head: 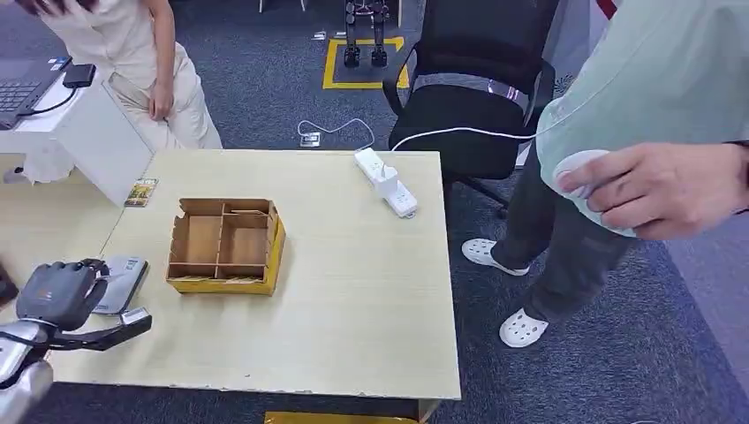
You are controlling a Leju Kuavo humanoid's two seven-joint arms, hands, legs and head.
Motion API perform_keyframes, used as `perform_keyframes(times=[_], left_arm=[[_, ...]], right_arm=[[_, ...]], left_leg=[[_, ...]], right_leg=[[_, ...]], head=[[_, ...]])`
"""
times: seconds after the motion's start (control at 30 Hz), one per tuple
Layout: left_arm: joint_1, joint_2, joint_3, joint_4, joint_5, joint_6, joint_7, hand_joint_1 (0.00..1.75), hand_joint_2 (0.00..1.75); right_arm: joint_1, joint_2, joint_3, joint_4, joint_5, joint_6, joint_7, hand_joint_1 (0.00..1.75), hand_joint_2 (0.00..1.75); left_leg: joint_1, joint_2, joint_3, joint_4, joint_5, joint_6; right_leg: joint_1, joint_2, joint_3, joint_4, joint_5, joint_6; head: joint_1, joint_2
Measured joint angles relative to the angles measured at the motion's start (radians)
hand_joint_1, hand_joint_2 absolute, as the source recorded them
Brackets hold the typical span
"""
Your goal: Pass the card to the sensor for recognition and then transmit it.
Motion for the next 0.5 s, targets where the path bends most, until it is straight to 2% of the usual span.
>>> perform_keyframes(times=[0.2, 0.3, 0.5], left_arm=[[0.016, -0.089, 0.000, 0.030, -0.040, 0.077, 0.008, 1.75, 1.75], [0.013, -0.114, 0.000, 0.074, -0.090, 0.129, 0.033, 1.75, 1.75], [-0.004, -0.143, 0.000, 0.160, -0.113, 0.198, 0.062, 1.75, 1.75]], right_arm=[[0.000, 0.000, -0.001, 0.000, 0.003, -0.001, 0.000, 0.00, 0.00], [0.000, 0.000, -0.001, 0.000, 0.006, 0.000, 0.000, 0.00, 0.00], [0.000, 0.000, -0.002, 0.000, 0.008, 0.002, 0.000, 0.00, 0.00]], left_leg=[[0.000, -0.001, 0.000, 0.000, 0.000, 0.000], [0.000, -0.001, 0.000, 0.000, 0.000, 0.000], [0.000, -0.001, 0.001, 0.000, 0.000, 0.000]], right_leg=[[0.000, -0.001, 0.001, 0.000, 0.000, 0.000], [0.000, -0.001, 0.001, 0.000, 0.000, 0.000], [0.000, -0.002, 0.001, 0.000, 0.000, 0.000]], head=[[0.000, 0.000], [0.000, 0.000], [0.000, 0.000]])
